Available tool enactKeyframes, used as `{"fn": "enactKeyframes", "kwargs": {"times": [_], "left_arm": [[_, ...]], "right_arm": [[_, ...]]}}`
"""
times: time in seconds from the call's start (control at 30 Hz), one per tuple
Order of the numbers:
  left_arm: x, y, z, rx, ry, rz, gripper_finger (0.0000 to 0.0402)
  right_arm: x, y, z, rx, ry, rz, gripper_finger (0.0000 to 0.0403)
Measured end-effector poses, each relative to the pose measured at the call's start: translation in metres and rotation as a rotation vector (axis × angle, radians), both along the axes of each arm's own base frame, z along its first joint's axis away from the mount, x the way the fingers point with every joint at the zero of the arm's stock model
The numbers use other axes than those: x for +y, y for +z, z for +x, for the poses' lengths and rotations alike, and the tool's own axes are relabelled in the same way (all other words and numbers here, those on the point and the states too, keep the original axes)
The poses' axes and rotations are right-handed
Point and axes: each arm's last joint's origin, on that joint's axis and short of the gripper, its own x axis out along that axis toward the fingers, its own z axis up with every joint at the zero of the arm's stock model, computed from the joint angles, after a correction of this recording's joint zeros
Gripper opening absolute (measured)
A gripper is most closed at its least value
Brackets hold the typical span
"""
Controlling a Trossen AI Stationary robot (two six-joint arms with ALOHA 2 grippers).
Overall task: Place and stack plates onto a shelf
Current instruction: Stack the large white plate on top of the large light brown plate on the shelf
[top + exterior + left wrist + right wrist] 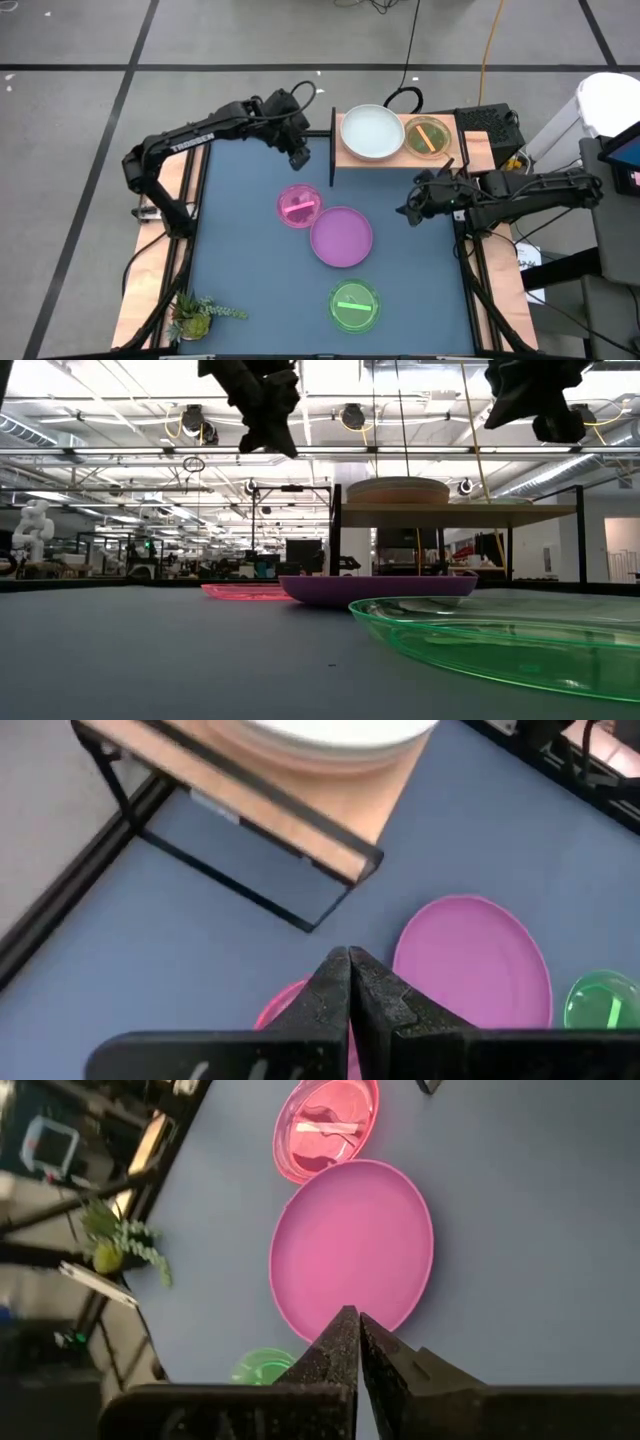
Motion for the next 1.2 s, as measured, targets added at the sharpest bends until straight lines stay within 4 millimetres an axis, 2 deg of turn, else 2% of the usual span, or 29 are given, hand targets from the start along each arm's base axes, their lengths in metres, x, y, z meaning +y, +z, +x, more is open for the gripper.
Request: {"fn": "enactKeyframes", "kwargs": {"times": [0.17,0.4,0.5,0.7,0.9,1.2], "left_arm": [[-0.010,-0.004,-0.003,-0.115,0.008,0.021,0.0001],[-0.002,0.017,0.019,-0.453,-0.066,0.136,0.0001],[0.004,0.014,0.026,-0.492,-0.081,0.165,0.0001],[0.020,-0.001,0.039,-0.503,-0.113,0.257,0.0001],[0.027,-0.011,0.055,-0.518,-0.153,0.277,0.0001],[0.048,-0.038,0.084,-0.429,-0.177,0.352,0.0001]], "right_arm": [[0.005,-0.003,0.004,0.016,-0.071,0.085,0.0000],[0.027,-0.009,0.023,-0.001,-0.091,0.230,0.0000],[0.040,-0.010,0.031,-0.020,-0.092,0.292,0.0000],[0.061,-0.019,0.035,-0.004,-0.163,0.328,0.0000],[0.077,-0.028,0.037,0.044,-0.163,0.357,0.0000],[0.083,-0.032,0.047,-0.001,-0.202,0.346,0.0000]]}}
